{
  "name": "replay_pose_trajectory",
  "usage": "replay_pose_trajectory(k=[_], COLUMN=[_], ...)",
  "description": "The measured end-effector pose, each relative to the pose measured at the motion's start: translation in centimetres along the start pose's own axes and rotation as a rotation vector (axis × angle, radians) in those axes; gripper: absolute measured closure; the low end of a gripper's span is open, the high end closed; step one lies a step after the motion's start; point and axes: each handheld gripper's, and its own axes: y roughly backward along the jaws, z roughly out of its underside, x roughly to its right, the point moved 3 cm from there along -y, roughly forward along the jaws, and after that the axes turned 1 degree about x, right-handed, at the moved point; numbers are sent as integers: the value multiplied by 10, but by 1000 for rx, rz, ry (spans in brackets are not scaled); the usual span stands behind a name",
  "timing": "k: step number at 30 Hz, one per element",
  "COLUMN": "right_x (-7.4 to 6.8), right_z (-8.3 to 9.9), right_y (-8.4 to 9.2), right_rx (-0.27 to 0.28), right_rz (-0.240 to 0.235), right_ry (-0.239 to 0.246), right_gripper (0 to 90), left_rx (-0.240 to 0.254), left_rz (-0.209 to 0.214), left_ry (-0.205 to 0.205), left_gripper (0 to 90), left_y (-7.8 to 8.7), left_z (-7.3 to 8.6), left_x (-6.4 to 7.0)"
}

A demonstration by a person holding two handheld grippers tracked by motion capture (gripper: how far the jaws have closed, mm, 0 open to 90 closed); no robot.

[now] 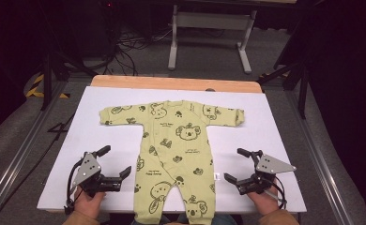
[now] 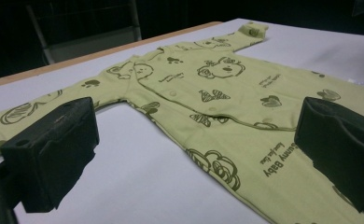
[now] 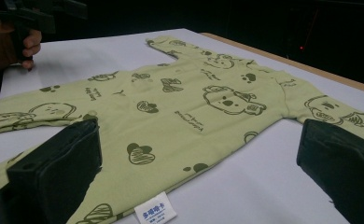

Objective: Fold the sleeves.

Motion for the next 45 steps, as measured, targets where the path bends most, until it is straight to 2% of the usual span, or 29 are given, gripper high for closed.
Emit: replay_pose_trajectory(k=[3,7,9,13,16,19,20,21,22,23,25,28,30,32,34,36,40,42,43,44,45], right_x=[1,0,-1,-1,-2,-2,-3,-3,-3,-3,-3,-3,-3,-3,-3,-4,-4,-4,-3,-4,-4], right_z=[-1,-1,-1,-1,-1,-1,-1,-1,-1,-1,-1,-1,-1,-1,-2,-2,-2,-2,-2,-2,-2], right_y=[-1,-2,-2,-2,-2,-2,-1,-1,-1,-1,-1,0,0,-1,-2,-2,-1,-1,-1,-1,-1], right_rx=[5,2,0,1,-11,-16,-20,-32,-32,-42,-50,-55,-56,-57,-65,-68,-67,-68,-69,-69,-68], right_rz=[-2,-6,-7,-4,-5,-3,-7,-14,-14,-12,-4,4,9,10,12,14,17,19,19,20,19], right_ry=[-2,1,4,6,10,15,14,10,10,9,9,10,12,13,21,23,28,25,25,25,23], right_gripper=[8,8,8,8,8,18,28,41,41,51,54,55,57,57,57,57,56,56,56,56,56], left_rx=[1,9,-3,-35,-26,-31,-34,-41,-41,-48,-52,-29,-48,-64,-41,-39,-79,-96,-112,-162,-183], left_rz=[-16,-13,-8,25,55,58,61,93,93,107,110,101,111,151,179,196,177,163,154,122,103], left_ry=[12,25,22,-5,-8,-3,9,59,59,88,104,95,111,122,136,134,92,93,91,89,94], left_gripper=[14,13,13,7,4,4,5,5,6,6,4,1,0,0,3,8,49,59,65,75,83], left_y=[2,4,5,8,9,7,6,5,5,4,4,3,3,4,5,7,7,6,5,1,-1], left_z=[0,-1,-2,-5,-8,-10,-11,-12,-12,-13,-13,-14,-15,-18,-24,-28,-32,-36,-37,-40,-40], left_x=[-1,-3,-4,-3,-2,-3,-4,-7,-7,-11,-13,-15,-15,-17,-19,-22,-28,-32,-35,-40,-42])
